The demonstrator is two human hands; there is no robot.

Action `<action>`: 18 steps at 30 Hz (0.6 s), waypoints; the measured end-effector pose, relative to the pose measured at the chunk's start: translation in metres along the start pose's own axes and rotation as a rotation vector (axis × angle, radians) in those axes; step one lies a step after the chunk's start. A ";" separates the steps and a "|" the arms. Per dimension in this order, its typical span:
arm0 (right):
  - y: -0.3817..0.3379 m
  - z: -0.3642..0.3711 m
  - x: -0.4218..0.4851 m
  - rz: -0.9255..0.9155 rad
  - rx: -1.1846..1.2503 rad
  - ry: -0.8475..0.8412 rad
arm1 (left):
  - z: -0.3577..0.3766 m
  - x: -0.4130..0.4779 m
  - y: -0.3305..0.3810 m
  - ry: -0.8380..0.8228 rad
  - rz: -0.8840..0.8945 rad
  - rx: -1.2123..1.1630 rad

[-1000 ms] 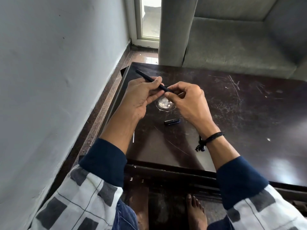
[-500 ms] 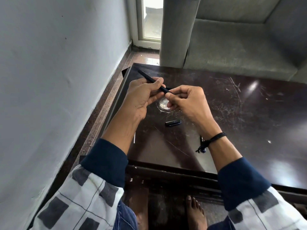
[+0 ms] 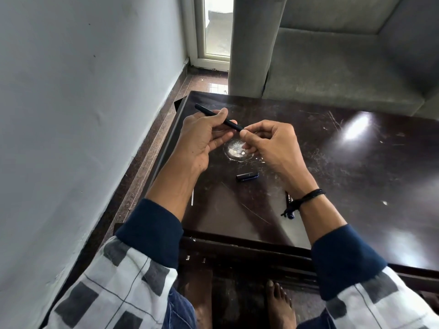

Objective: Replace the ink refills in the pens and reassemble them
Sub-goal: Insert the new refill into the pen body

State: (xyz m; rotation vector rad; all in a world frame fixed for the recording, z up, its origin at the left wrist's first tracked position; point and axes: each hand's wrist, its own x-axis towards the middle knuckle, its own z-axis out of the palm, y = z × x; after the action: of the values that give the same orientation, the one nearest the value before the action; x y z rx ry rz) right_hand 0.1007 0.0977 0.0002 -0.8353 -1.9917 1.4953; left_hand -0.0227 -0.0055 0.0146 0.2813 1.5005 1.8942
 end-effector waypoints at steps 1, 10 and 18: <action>0.000 0.000 0.000 0.000 -0.001 -0.001 | 0.000 0.000 0.000 0.001 0.000 0.002; 0.002 -0.001 0.002 -0.009 -0.043 -0.018 | 0.001 -0.002 0.001 -0.001 -0.001 0.054; 0.002 0.000 0.001 -0.025 -0.075 -0.031 | 0.002 -0.005 0.002 -0.013 0.007 0.084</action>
State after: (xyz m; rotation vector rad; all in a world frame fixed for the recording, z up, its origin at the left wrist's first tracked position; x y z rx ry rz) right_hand 0.1008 0.0989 -0.0020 -0.8199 -2.0846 1.4354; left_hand -0.0186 -0.0072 0.0182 0.3372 1.5742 1.8337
